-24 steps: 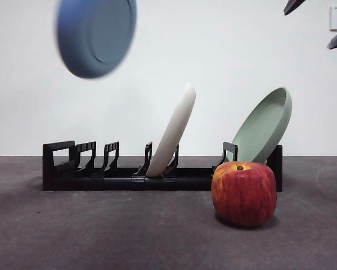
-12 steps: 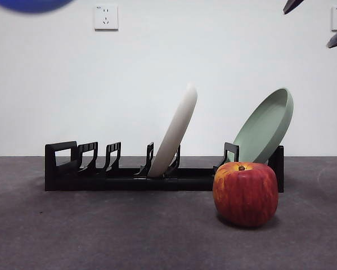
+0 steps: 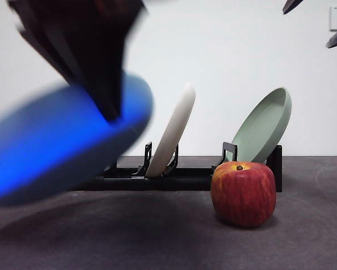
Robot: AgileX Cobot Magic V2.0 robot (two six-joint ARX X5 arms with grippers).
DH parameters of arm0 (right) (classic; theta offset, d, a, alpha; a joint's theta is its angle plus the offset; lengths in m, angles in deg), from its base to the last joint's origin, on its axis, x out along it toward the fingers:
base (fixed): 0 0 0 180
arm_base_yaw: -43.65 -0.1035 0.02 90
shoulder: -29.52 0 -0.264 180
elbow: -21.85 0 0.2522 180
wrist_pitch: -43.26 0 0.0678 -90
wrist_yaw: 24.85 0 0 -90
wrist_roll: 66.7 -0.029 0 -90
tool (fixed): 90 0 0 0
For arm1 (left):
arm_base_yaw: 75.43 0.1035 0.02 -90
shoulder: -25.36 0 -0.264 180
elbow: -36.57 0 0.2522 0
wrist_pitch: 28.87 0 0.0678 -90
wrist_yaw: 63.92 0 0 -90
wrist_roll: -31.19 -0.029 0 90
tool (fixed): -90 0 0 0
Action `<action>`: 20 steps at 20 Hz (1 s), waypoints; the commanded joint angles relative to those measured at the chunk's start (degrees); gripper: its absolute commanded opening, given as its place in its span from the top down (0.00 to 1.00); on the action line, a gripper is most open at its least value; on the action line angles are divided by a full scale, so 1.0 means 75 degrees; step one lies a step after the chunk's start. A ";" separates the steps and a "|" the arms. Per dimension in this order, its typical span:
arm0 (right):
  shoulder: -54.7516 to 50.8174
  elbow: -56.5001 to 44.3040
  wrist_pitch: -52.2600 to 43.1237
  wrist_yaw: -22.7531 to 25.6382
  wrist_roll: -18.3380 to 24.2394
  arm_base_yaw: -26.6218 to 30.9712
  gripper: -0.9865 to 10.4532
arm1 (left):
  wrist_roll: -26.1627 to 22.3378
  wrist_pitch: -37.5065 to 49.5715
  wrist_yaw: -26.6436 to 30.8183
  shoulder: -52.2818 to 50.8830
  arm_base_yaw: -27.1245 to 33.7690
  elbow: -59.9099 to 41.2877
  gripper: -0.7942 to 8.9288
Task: Take the blue plate from the plate rack,put the plate on the table,take the apple from the table,put the apple in the plate
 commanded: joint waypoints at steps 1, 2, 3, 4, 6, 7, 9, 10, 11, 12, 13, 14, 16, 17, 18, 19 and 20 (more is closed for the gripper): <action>-0.0003 0.0023 -0.0035 -0.0003 -0.0058 -0.0003 0.50 | -0.0749 0.0562 -0.0277 0.0711 0.0169 -0.0038 0.93; -0.0003 0.0023 -0.0032 0.0000 -0.0082 -0.0003 0.50 | -0.0956 0.0839 -0.0545 0.1067 0.0262 -0.0038 0.93; -0.0003 0.0023 -0.0032 0.0000 -0.0111 -0.0003 0.50 | -0.1131 0.1058 -0.0784 0.1376 0.0364 -0.0038 0.93; -0.0003 0.0023 -0.0032 0.0000 -0.0108 -0.0003 0.50 | -0.1282 0.1209 -0.1026 0.1676 0.0460 -0.0038 0.93; -0.0003 0.0023 -0.0035 0.0000 -0.0108 -0.0003 0.50 | -0.1341 0.1239 -0.1463 0.1999 0.0632 -0.0038 0.91; -0.0003 0.0023 -0.0032 0.0000 -0.0108 -0.0003 0.50 | -0.1335 0.1230 -0.1617 0.2011 0.0682 -0.0038 0.88; -0.0003 0.0023 -0.0032 -0.0009 -0.0108 -0.0003 0.50 | -0.1341 0.1262 -0.1897 0.1964 0.0726 -0.0009 0.55; -0.0003 0.0023 -0.0032 -0.0012 -0.0111 -0.0003 0.50 | -0.1341 0.1256 -0.1958 0.1920 0.0764 0.0029 0.44; -0.0003 0.0023 -0.0026 -0.0017 -0.0128 -0.0006 0.50 | -0.1341 0.1256 -0.1953 0.1862 0.0775 0.0079 0.43; -0.0003 0.0023 -0.0012 -0.0064 -0.0181 -0.0012 0.50 | -0.1338 0.1268 -0.1953 0.1801 0.0772 0.0140 0.43; -0.0003 0.0023 0.0009 -0.0076 -0.0195 -0.0012 0.50 | -0.1341 0.1233 -0.1944 0.1673 0.0772 0.0259 0.43; -0.0003 0.0023 0.0029 -0.0099 -0.0192 -0.0035 0.50 | -0.1341 0.1186 -0.1915 0.1495 0.0772 0.0396 0.43; 0.0017 0.0023 0.0064 -0.0449 -0.0172 -0.0280 0.50 | -0.1343 0.1035 -0.1821 0.0833 0.0772 0.0796 0.43; 0.0029 0.0023 0.0073 -0.0428 -0.0152 -0.0536 0.50 | -0.1349 0.0991 -0.1620 0.0326 0.0772 0.1008 0.43; 0.0052 0.0023 0.0070 -0.0329 -0.0064 -0.0787 0.50 | -0.1399 0.0968 -0.1393 -0.0140 0.0772 0.1189 0.43; 0.0090 0.0023 0.0070 -0.0067 -0.0032 -0.1087 0.50 | -0.1530 0.0944 -0.1107 -0.0685 0.0772 0.1364 0.43; 0.0169 0.0023 0.0073 0.0323 -0.0029 -0.1422 0.50 | -0.1553 0.0909 -0.0831 -0.1236 0.0775 0.1536 0.43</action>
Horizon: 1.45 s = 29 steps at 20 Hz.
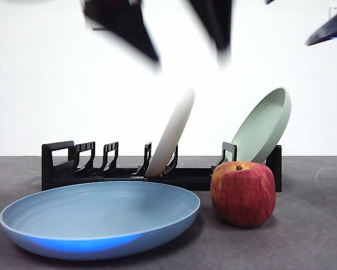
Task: Take the blue plate from the plate rack,put the plate on the table,take the apple from the table,put the apple in the plate
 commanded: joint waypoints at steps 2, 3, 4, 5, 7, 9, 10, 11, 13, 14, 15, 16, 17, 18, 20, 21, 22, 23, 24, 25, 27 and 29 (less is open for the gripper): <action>0.0425 0.0023 0.0023 0.1142 0.0093 -0.1067 0.50 | -0.0332 -0.0166 0.0860 -0.1760 0.0020 0.0434 0.43; 0.0656 0.0023 0.0050 0.1451 0.0125 -0.1370 0.50 | -0.0335 -0.0169 0.1087 -0.2282 0.0020 0.0530 0.43; 0.0953 0.0023 0.0064 0.1719 0.0163 -0.1638 0.50 | -0.0341 -0.0166 0.1288 -0.2725 0.0020 0.0586 0.43; 0.1306 0.0023 0.0085 0.1950 0.0198 -0.1883 0.50 | -0.0338 -0.0175 0.1498 -0.3249 0.0020 0.0609 0.43; 0.2037 0.0023 0.0087 0.2095 0.0198 -0.2162 0.50 | -0.0335 -0.0283 0.1856 -0.3946 0.0020 0.0609 0.43; 0.2783 0.0023 0.0058 0.2095 0.0201 -0.2250 0.50 | -0.0335 -0.0522 0.2363 -0.4473 0.0020 0.0609 0.43; 0.3139 0.0023 0.0041 0.2066 0.0198 -0.2261 0.50 | -0.0332 -0.0676 0.2573 -0.4657 0.0020 0.0609 0.43; 0.3474 0.0023 0.0032 0.2069 0.0198 -0.2276 0.50 | -0.0309 -0.0854 0.2739 -0.4791 0.0020 0.0609 0.43; 0.4010 0.0023 0.0015 0.2060 0.0195 -0.2346 0.50 | -0.0268 -0.1163 0.2882 -0.4908 0.0020 0.0609 0.43; 0.4237 0.0023 0.0003 0.2060 0.0195 -0.2401 0.50 | -0.0207 -0.1314 0.2879 -0.4908 0.0020 0.0609 0.43; 0.4392 0.0023 -0.0020 0.2066 0.0195 -0.2454 0.50 | -0.0137 -0.1425 0.2882 -0.4905 0.0020 0.0609 0.43; 0.4540 0.0023 -0.0041 0.2069 0.0189 -0.2515 0.50 | -0.0099 -0.1515 0.2885 -0.4884 0.0020 0.0609 0.43; 0.4631 0.0023 -0.0041 0.2084 0.0178 -0.2562 0.51 | -0.0099 -0.1533 0.2920 -0.4832 0.0020 0.0609 0.43; 0.4692 0.0023 -0.0032 0.2107 0.0099 -0.2600 0.61 | -0.0102 -0.1553 0.3066 -0.4826 0.0017 0.0609 0.43; 0.4695 0.0023 -0.0050 0.2285 0.0050 -0.2693 0.88 | -0.0102 -0.1603 0.3159 -0.4817 0.0017 0.0609 0.43; 0.4631 0.0023 -0.0073 0.2302 0.0047 -0.2713 0.92 | -0.0099 -0.1644 0.3194 -0.4817 0.0017 0.0609 0.43; 0.4523 0.0026 -0.0117 0.2294 0.0038 -0.2716 0.92 | -0.0099 -0.1705 0.3264 -0.4817 0.0017 0.0609 0.43; 0.4374 0.0029 -0.0166 0.2259 0.0029 -0.2742 0.92 | -0.0099 -0.1757 0.3258 -0.4817 0.0017 0.0609 0.43; 0.4170 0.0064 -0.0230 0.2218 -0.0020 -0.2833 0.92 | -0.0099 -0.1804 0.3258 -0.4817 0.0017 0.0609 0.43; 0.3981 0.0134 -0.0306 0.2107 -0.0020 -0.2952 0.92 | -0.0099 -0.1833 0.3261 -0.4817 0.0017 0.0609 0.44; 0.3678 0.0370 -0.0554 0.1530 -0.0020 -0.3171 0.92 | -0.0099 -0.1839 0.3258 -0.4817 0.0017 0.0609 0.44; 0.3678 0.0921 -0.0600 0.1075 -0.0017 -0.3483 0.92 | -0.0099 -0.1839 0.3255 -0.4814 0.0017 0.0609 0.44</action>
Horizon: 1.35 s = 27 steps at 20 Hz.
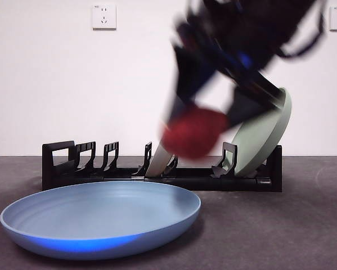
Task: Take the blue plate from the plate rack,put the plate on the table,take the apple from the table,put the apple in the plate
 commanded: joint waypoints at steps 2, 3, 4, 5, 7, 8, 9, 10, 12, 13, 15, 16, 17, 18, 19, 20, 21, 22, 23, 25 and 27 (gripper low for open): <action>0.0373 0.0915 -0.0131 -0.0149 -0.0041 -0.0557 0.92 | 0.0052 0.0015 0.0035 -0.0006 0.0017 -0.0029 0.44; 0.0597 0.1160 -0.0128 -0.0076 -0.0035 -0.0705 0.92 | 0.0052 0.0017 0.0032 -0.0006 0.0017 -0.0029 0.44; 0.0848 0.1396 -0.0087 0.0166 0.0044 -0.0851 0.92 | 0.0052 0.0017 0.0032 -0.0006 0.0017 -0.0029 0.44; 0.1119 0.1597 -0.0026 0.0402 0.0125 -0.0976 0.92 | 0.0055 0.0015 0.0026 -0.0006 0.0017 -0.0029 0.44; 0.1708 0.1827 0.0009 0.0568 0.0189 -0.1186 0.92 | 0.0055 0.0015 0.0026 -0.0006 0.0017 -0.0029 0.44; 0.1988 0.1859 0.0015 0.0702 0.0201 -0.1250 0.92 | 0.0052 0.0012 0.0026 -0.0006 0.0017 -0.0029 0.44; 0.2224 0.1862 0.0064 0.0871 0.0221 -0.1309 0.92 | 0.0052 0.0009 0.0023 -0.0006 0.0017 -0.0029 0.44; 0.2460 0.1862 0.0122 0.0877 0.0221 -0.1352 0.92 | 0.0052 -0.0009 0.0017 -0.0006 0.0017 -0.0029 0.44; 0.2818 0.1862 0.0152 0.0831 0.0254 -0.1428 0.92 | 0.0052 -0.0090 0.0017 -0.0006 0.0017 -0.0029 0.44; 0.2929 0.1862 0.0172 0.0831 0.0379 -0.1454 0.91 | 0.0052 -0.0137 0.0017 -0.0003 0.0017 -0.0029 0.44; 0.3031 0.1862 0.0201 0.0831 0.0449 -0.1489 0.81 | 0.0055 -0.0262 0.0020 -0.0003 0.0017 -0.0029 0.44; 0.3031 0.1862 0.0204 0.0831 0.0446 -0.1489 0.70 | 0.0061 -0.0332 0.0023 -0.0003 0.0017 -0.0029 0.44; 0.3031 0.1862 0.0201 0.0836 0.0440 -0.1498 0.57 | 0.0087 -0.0396 0.0029 -0.0003 0.0017 -0.0029 0.44; 0.3028 0.1862 0.0207 0.0848 0.0434 -0.1495 0.49 | 0.0102 -0.0455 0.0032 -0.0003 0.0017 -0.0029 0.44; 0.3028 0.1862 0.0210 0.0863 0.0440 -0.1483 0.44 | 0.0108 -0.0510 0.0032 -0.0003 0.0017 -0.0029 0.44; 0.3028 0.1862 0.0216 0.0857 0.0443 -0.1472 0.44 | 0.0108 -0.0539 0.0032 -0.0003 0.0017 -0.0029 0.44; 0.3028 0.1862 0.0219 0.0851 0.0443 -0.1472 0.44 | 0.0111 -0.0562 0.0029 -0.0003 0.0017 -0.0029 0.44; 0.3028 0.1862 0.0221 0.0845 0.0443 -0.1475 0.44 | 0.0111 -0.0571 0.0029 -0.0003 0.0017 -0.0029 0.44; 0.3022 0.1862 0.0221 0.0828 0.0443 -0.1475 0.44 | 0.0111 -0.0589 0.0029 -0.0003 0.0017 -0.0029 0.44; 0.2967 0.1865 0.0230 0.0831 0.0443 -0.1472 0.44 | 0.0128 -0.0629 0.0026 -0.0003 0.0017 -0.0029 0.44; 0.2713 0.1868 0.0262 0.0839 0.0443 -0.1466 0.44 | 0.0256 -0.0638 0.0017 -0.0003 0.0017 -0.0029 0.44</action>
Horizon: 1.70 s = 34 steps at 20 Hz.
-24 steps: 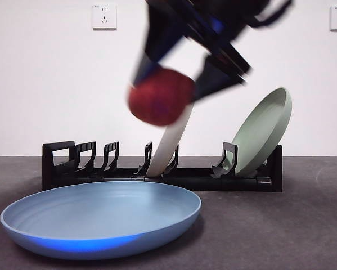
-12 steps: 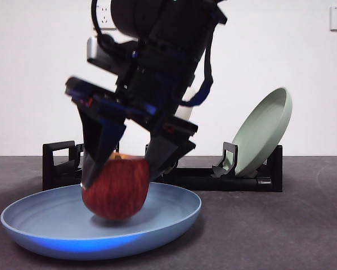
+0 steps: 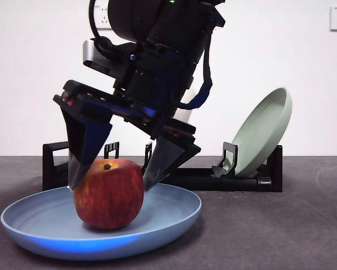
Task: Take the blue plate from the plate rack,put the plate on the table,take the apple from the table,put the apple in the plate
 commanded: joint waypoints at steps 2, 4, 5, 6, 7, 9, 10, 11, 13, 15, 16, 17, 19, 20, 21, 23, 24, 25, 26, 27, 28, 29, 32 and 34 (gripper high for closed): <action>-0.0717 0.0032 -0.0009 0.0026 0.0032 -0.0003 0.44 | 0.0160 0.0020 0.0017 -0.0003 0.0017 -0.0029 0.44; -0.1378 0.0032 0.0050 0.0289 0.0035 0.0000 0.44 | 0.0332 0.0047 0.0050 0.0041 0.0020 -0.0029 0.44; -0.1714 0.0032 0.0117 0.0495 0.0038 0.0003 0.45 | 0.0493 0.0038 0.0047 0.0052 0.0020 -0.0029 0.44; -0.2165 0.0032 0.0230 0.0743 0.0041 0.0029 0.45 | 0.0548 0.0044 0.0041 0.0111 0.0017 -0.0029 0.44; -0.2544 0.0032 0.0329 0.0839 0.0047 0.0052 0.45 | 0.0548 0.0041 0.0044 0.0157 0.0020 -0.0029 0.44; -0.3378 0.0032 0.0542 0.1157 0.0073 0.0131 0.46 | 0.0539 0.0038 0.0009 0.0364 0.0017 -0.0029 0.48; -0.3844 0.0032 0.0723 0.1396 0.0087 0.0198 0.55 | 0.0513 0.0032 0.0009 0.0522 0.0017 -0.0029 0.59; -0.4202 0.0032 0.0886 0.1542 0.0152 0.0254 0.64 | 0.0420 0.0038 0.0000 0.0656 0.0017 -0.0029 0.72; -0.4913 0.0032 0.1352 0.1614 0.0350 0.0408 0.89 | 0.0085 0.0064 0.0006 0.0994 0.0020 -0.0029 0.92; -0.5415 0.0032 0.1786 0.1614 0.0533 0.0615 0.92 | -0.0224 0.0166 -0.0012 0.1370 0.0020 -0.0029 0.93; -0.5598 0.0029 0.1941 0.1612 0.0554 0.0749 0.92 | -0.0411 0.0248 -0.0029 0.1545 0.0020 -0.0029 0.93; -0.5767 0.0023 0.2040 0.1591 0.0551 0.0898 0.92 | -0.0495 0.0303 -0.0102 0.1699 0.0020 -0.0032 0.93; -0.6102 -0.0044 0.2046 0.1527 0.0551 0.1166 0.92 | -0.0565 0.0504 -0.0615 0.1810 0.0020 -0.0085 0.93; -0.6295 -0.0169 0.1990 0.1521 0.0554 0.1274 0.92 | -0.0632 0.0624 -0.0638 0.1810 0.0020 -0.0172 0.93; -0.6508 -0.0405 0.1848 0.1504 0.0551 0.1373 0.92 | -0.0629 0.0638 -0.0589 0.1772 0.0035 -0.0259 0.93; -0.7061 -0.1148 0.1437 0.1172 0.0539 0.1617 0.92 | -0.0586 0.0787 -0.0641 0.1553 0.0169 -0.0595 0.93; -0.7329 -0.1562 0.1198 0.0982 0.0536 0.1749 0.92 | -0.0592 0.1032 -0.0810 0.1378 0.0251 -0.0863 0.93; -0.7644 -0.2084 0.0886 0.0871 0.0507 0.1900 0.92 | -0.0592 0.1413 -0.1192 0.1154 0.0370 -0.1253 0.93; -0.7871 -0.2524 0.0667 0.0714 0.0411 0.2005 0.92 | -0.0583 0.1810 -0.1530 0.0956 0.0475 -0.1670 0.93; -0.8046 -0.2911 0.0498 0.0455 0.0329 0.2081 0.92 | -0.0583 0.2183 -0.1853 0.0758 0.0562 -0.2104 0.93; -0.8163 -0.3226 0.0431 0.0277 0.0280 0.2119 0.92 | -0.0560 0.2570 -0.2081 0.0597 0.0635 -0.2547 0.93; -0.8244 -0.3448 0.0425 0.0274 0.0300 0.2136 0.92 | -0.0539 0.2943 -0.2317 0.0478 0.0679 -0.2970 0.93; -0.8148 -0.3552 0.0510 0.0373 -0.0012 0.2142 0.92 | -0.0388 0.3424 -0.2602 0.0402 0.0705 -0.3614 0.92; -0.8134 -0.3552 0.0522 0.0367 -0.0402 0.2142 0.91 | -0.0309 0.3118 -0.2605 0.0571 0.0699 -0.3611 0.92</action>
